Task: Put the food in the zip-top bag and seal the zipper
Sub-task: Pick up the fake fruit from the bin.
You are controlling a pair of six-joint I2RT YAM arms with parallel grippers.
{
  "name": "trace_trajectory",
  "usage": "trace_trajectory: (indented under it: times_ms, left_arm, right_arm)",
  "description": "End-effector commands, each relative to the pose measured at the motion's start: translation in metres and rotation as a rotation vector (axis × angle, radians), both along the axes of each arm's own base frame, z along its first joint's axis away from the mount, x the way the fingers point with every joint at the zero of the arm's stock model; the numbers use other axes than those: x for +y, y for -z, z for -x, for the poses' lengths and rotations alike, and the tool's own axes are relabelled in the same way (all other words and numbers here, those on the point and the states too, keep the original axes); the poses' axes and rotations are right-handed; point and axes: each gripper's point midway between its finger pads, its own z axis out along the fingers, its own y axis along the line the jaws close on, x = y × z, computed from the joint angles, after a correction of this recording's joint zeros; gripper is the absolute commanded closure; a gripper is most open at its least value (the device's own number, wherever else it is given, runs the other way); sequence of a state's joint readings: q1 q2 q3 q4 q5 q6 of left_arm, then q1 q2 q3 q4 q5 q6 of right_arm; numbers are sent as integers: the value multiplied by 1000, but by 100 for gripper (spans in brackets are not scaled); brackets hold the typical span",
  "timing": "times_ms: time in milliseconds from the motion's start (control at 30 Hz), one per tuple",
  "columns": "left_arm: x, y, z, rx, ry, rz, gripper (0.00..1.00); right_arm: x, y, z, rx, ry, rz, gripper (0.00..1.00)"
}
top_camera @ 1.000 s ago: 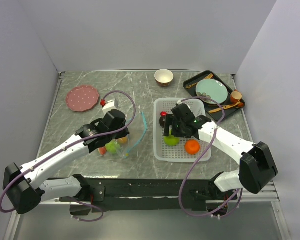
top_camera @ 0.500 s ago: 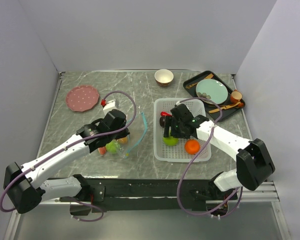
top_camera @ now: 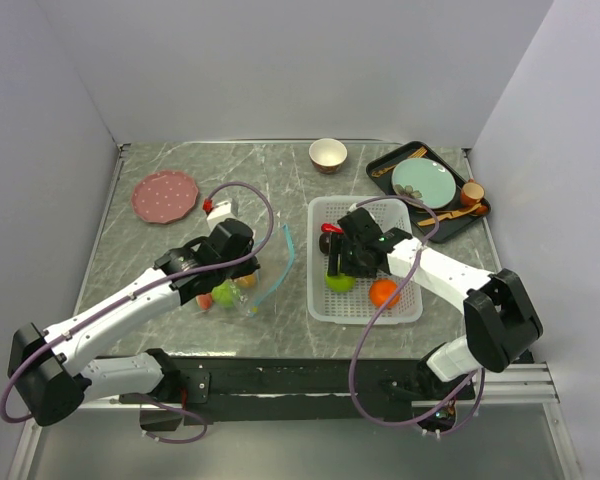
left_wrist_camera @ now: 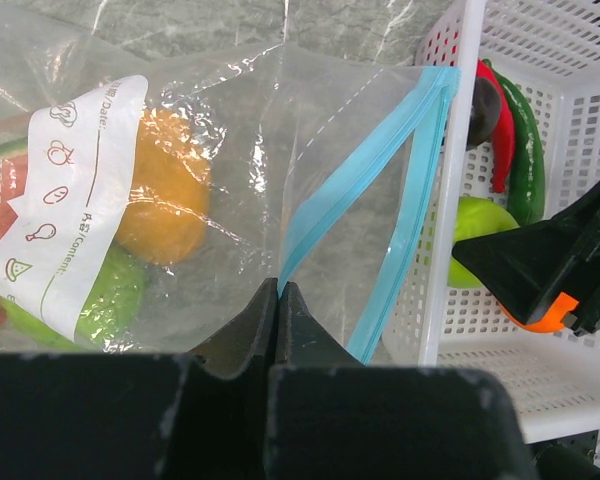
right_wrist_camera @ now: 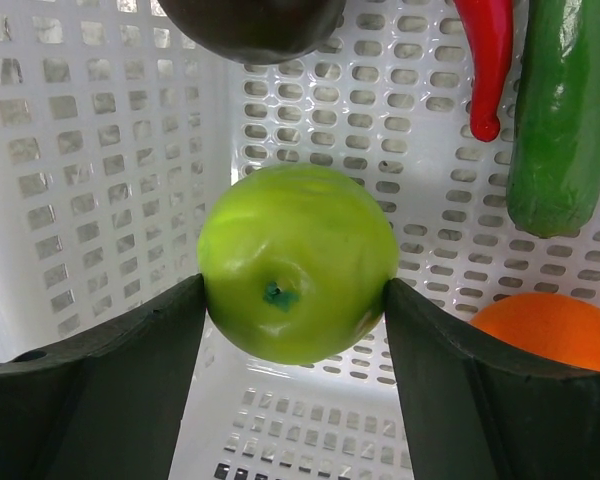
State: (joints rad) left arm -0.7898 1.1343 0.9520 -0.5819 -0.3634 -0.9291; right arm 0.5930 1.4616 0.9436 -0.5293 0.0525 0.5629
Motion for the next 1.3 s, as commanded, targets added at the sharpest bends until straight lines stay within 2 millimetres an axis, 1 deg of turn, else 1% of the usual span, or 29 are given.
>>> trace_trajectory:
  times_ms: [0,67,100,167,333,433,633,833,1000,1100,1133,1167,1200,1233,1267]
  left_arm:
    - [-6,-10,-5,-24,9,15,99]
    - [-5,-10,-5,-24,5,10,99]
    - [-4,-11,-5,-26,3,12,99]
    - [-4,-10,-5,-28,5,13,99]
    - [-5,-11,-6,-28,2,18,99]
    - [-4,-13,-5,-29,-1,17,99]
    - [-3,-13,-4,-30,-6,21,99]
    - [-5,-12,-5,-26,-1,27,99]
    - [-9,-17,-6,-40,9,45,99]
    - [-12,-18,-9,-41,11,43,99]
    - [-12,-18,-9,-38,11,40,99]
    - [-12,-17,-9,-37,14,37,99]
    - [-13,-19,-10,-40,13,42,99]
    - [-13,-19,-10,-42,16,42,99]
    - [-13,-21,-10,-45,16,46,99]
  right_arm:
    - [-1,-5,-6,-14,1,4,38]
    - [3,-12,-6,-40,-14,-27,40]
    - [4,-21,-7,-69,-15,-48,40]
    - [4,-28,-9,-95,-23,-55,40]
    - [1,-35,-9,-97,-25,-40,46]
    - [2,-40,-8,-111,-22,-61,47]
    - [1,-59,-7,-153,-9,-88,47]
    - [3,-82,-5,-187,-9,-130,47]
    - [4,-101,-2,-205,11,-167,47]
    - [12,-118,2,-233,0,-236,47]
    - [19,-126,2,-247,-11,-283,47]
    - [22,-137,4,-274,-21,-325,46]
    - [26,-144,6,-283,-31,-359,46]
    - [34,-156,7,-305,-48,-421,45]
    - [38,-162,8,-314,-62,-450,44]
